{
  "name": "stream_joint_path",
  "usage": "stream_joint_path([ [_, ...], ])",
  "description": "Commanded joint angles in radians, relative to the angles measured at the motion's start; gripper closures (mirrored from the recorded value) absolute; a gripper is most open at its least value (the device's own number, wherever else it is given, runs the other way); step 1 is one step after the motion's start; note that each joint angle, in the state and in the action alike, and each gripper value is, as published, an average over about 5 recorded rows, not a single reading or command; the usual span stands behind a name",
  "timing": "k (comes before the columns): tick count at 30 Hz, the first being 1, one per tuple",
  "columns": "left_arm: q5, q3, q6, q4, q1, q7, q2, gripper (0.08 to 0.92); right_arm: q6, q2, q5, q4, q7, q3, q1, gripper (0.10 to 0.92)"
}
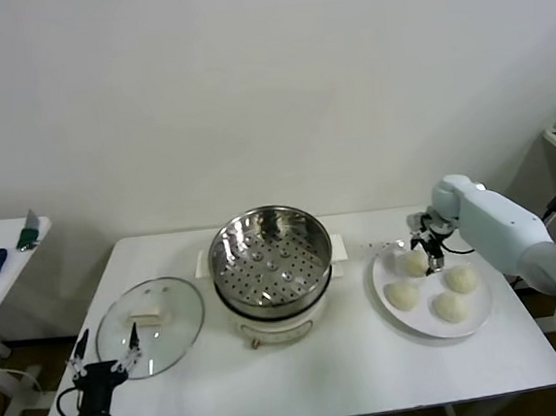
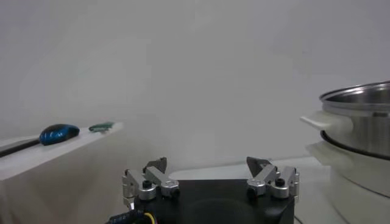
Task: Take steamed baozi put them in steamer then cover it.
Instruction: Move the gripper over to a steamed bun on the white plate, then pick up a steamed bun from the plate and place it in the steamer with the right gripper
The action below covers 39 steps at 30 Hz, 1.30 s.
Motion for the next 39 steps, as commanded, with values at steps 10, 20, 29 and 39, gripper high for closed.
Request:
stream_joint_path([
  [10, -0.008, -0.003, -0.002, -0.001, 0.006, 0.0, -0.004, 0.177, 0.027, 0.035, -0.03, -0.054, 0.001, 0.014, 0.002, 0.33],
  [20, -0.019, -0.006, -0.006, -0.002, 0.017, -0.001, -0.005, 0.177, 0.05, -0.022, 0.005, 0.079, -0.03, -0.018, 0.067, 0.339],
  [29, -0.022, 0.002, -0.008, -0.012, 0.035, -0.002, -0.001, 0.177, 0.13, -0.065, 0.111, 0.366, -0.066, -0.243, 0.371, 0.337],
  [39, -0.011, 0.021, 0.01, -0.02, 0.031, -0.003, 0.002, 0.177, 0.346, 0.134, 0.129, 0.49, -0.047, -0.395, 0.644, 0.33],
])
